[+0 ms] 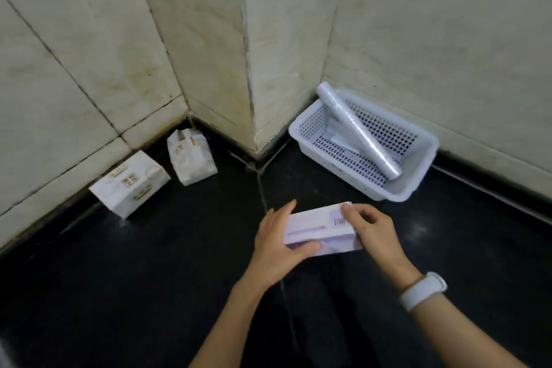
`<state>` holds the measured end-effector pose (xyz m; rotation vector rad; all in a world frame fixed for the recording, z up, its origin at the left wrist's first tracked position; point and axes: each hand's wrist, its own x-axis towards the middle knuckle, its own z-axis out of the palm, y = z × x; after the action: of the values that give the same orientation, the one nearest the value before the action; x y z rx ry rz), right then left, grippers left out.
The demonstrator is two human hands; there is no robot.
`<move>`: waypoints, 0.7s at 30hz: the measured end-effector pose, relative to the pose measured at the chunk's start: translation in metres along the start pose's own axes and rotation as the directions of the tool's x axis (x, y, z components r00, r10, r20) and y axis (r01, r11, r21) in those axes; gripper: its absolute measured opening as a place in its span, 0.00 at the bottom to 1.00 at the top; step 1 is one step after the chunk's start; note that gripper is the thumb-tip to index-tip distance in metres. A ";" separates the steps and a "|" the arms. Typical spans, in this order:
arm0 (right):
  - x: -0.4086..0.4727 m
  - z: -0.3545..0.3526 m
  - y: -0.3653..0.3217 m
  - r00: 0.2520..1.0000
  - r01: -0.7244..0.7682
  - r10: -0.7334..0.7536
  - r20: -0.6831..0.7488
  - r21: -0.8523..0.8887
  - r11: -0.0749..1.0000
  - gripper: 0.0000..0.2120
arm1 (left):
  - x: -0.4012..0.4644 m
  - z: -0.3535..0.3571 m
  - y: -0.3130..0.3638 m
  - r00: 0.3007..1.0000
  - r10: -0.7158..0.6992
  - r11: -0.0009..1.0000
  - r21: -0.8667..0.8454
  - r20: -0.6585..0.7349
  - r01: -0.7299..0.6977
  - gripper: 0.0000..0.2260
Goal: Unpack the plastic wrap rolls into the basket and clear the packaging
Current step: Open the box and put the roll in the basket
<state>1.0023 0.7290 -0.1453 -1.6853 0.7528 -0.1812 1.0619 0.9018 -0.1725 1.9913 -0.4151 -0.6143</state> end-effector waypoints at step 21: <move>-0.040 -0.127 0.019 0.980 -0.200 0.191 0.064 0.236 0.951 0.12 | 0.016 0.123 0.087 0.676 0.716 0.469 0.597 0.175 -0.651 0.32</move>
<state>0.9005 0.6460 -0.1182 -1.3708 0.8284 -0.0953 1.0008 0.7649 -0.1490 2.1773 -1.4384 0.2030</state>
